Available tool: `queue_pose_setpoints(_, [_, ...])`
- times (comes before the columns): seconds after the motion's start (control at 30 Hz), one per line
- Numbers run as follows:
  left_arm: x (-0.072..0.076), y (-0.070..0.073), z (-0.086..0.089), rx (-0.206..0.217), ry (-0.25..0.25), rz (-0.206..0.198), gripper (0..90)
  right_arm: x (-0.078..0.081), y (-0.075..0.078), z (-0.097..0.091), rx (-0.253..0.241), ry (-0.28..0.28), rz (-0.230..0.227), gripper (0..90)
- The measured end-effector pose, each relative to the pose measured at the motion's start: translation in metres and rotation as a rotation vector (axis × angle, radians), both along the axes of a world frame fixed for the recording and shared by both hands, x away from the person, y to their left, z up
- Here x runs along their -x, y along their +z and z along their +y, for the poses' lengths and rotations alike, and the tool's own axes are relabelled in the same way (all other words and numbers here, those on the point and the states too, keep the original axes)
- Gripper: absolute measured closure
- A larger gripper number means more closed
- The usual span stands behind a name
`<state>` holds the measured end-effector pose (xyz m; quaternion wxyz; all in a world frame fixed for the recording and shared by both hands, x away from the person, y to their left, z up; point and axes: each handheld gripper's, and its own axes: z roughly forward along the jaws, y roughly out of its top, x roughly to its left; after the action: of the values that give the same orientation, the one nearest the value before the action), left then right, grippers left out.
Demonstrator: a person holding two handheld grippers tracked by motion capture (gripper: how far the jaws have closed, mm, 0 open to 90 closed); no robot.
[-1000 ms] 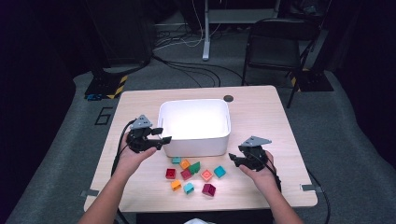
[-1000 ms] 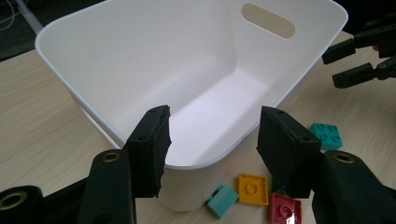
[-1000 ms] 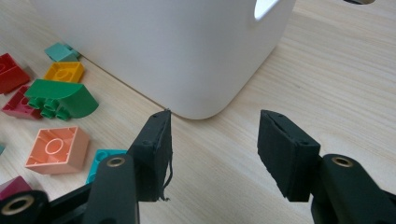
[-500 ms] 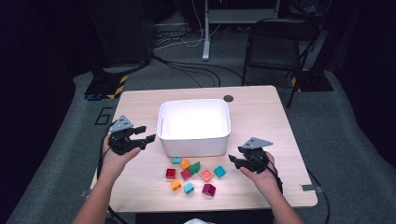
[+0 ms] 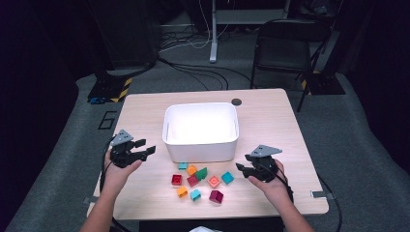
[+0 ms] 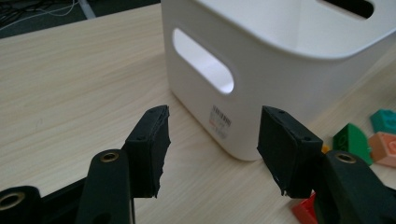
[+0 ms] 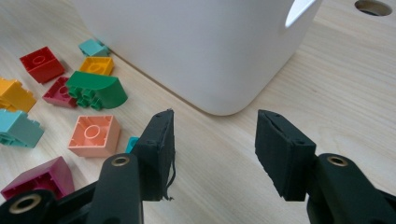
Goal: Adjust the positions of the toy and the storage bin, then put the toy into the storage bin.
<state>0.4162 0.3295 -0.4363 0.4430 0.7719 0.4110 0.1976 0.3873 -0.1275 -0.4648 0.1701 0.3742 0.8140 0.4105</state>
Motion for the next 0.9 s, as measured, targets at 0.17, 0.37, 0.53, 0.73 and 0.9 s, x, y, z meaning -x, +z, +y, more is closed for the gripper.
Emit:
queue_pose_setpoints(0.17, [-0.003, -0.013, 0.002, 0.010, 0.020, 0.019, 43.6, 0.001, -0.005, 0.004, -0.004, 0.012, -0.003, 48.1])
queue_pose_setpoints(0.37, [-0.001, -0.027, 0.000, -0.020, 0.024, 0.015, 40.9, 0.006, -0.011, 0.009, -0.013, 0.023, -0.011, 48.2])
queue_pose_setpoints(0.53, [-0.001, -0.028, 0.002, -0.008, 0.032, 0.002, 40.8, 0.008, -0.016, 0.016, 0.000, 0.049, 0.000, 48.2])
queue_pose_setpoints(0.73, [-0.003, -0.034, 0.005, -0.012, 0.047, 0.019, 41.5, 0.007, -0.022, 0.024, 0.010, 0.064, 0.013, 50.0])
queue_pose_setpoints(0.9, [-0.007, -0.039, 0.005, -0.019, 0.052, 0.045, 42.2, 0.008, -0.027, 0.030, 0.010, 0.075, 0.022, 51.8])
